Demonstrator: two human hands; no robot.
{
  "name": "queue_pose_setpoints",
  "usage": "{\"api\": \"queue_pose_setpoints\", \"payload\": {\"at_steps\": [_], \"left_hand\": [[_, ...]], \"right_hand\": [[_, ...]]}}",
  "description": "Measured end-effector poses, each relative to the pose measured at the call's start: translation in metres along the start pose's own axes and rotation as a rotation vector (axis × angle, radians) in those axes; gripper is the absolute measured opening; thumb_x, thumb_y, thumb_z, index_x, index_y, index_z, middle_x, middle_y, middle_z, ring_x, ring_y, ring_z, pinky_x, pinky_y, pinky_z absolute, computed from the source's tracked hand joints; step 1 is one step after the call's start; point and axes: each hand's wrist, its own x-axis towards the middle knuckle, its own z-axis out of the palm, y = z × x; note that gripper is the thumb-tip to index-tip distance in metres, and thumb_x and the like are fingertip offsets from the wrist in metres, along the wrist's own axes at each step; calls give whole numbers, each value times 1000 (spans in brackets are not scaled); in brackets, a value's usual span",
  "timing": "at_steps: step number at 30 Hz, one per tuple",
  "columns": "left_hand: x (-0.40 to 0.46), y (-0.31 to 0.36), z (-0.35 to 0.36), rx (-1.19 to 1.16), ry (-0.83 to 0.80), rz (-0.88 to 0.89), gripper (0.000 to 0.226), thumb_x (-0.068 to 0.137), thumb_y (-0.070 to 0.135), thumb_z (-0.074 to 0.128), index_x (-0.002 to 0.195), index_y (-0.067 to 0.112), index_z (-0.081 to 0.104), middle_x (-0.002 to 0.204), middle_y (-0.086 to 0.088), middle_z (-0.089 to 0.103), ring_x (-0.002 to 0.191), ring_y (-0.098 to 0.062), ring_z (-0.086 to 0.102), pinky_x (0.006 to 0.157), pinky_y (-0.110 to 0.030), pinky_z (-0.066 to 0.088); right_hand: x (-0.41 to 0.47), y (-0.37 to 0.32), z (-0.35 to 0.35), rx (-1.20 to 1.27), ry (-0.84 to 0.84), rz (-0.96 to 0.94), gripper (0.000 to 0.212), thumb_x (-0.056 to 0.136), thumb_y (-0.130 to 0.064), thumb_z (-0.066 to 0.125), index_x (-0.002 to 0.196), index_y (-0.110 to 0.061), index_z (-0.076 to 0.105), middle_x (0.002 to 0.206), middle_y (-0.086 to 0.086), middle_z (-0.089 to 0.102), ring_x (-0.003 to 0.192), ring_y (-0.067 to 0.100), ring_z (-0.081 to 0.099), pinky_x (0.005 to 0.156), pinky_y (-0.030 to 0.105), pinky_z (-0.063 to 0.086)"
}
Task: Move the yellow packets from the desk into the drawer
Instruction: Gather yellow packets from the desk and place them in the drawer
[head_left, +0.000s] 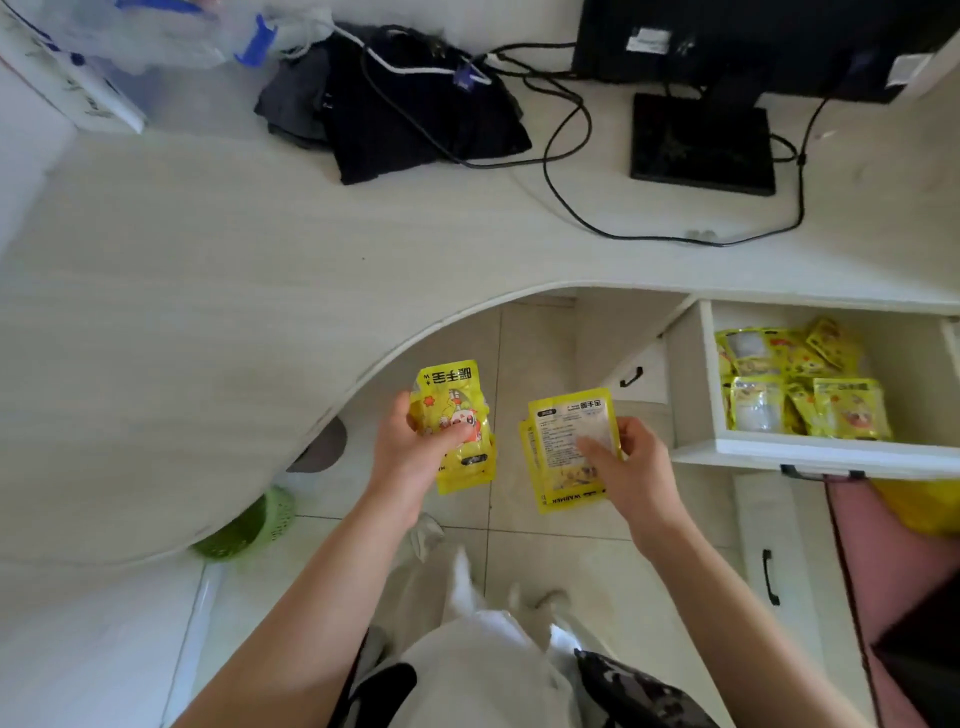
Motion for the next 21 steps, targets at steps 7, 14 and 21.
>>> {"api": "queue_pose_setpoints", "payload": {"at_steps": [7,14,21], "left_hand": [[-60,-39,116,40,-133,-12,42,68,2,82,96,24,60,94,0,73,83,-16,71,66,-29,54],[-83,-55,205,87,-237,-38,45,69,2,81,105,18,61,98,-3,74,88,-21,72,71,-36,57],[-64,-43,285,143,-272,-32,45,69,4,82,106,18,61,98,-2,73,86,-18,72,63,-28,54]], "right_hand": [[-17,60,-123,49,116,54,15,86,-15,68,99,-15,61,92,0,69,80,15,68,54,18,51],[-11,92,-216,82,246,58,15,84,-16,69,96,-17,59,86,-3,65,71,11,64,58,25,52],[42,98,-263,117,281,99,11,80,-18,69,88,-18,61,86,5,70,77,24,69,69,40,58]]}}
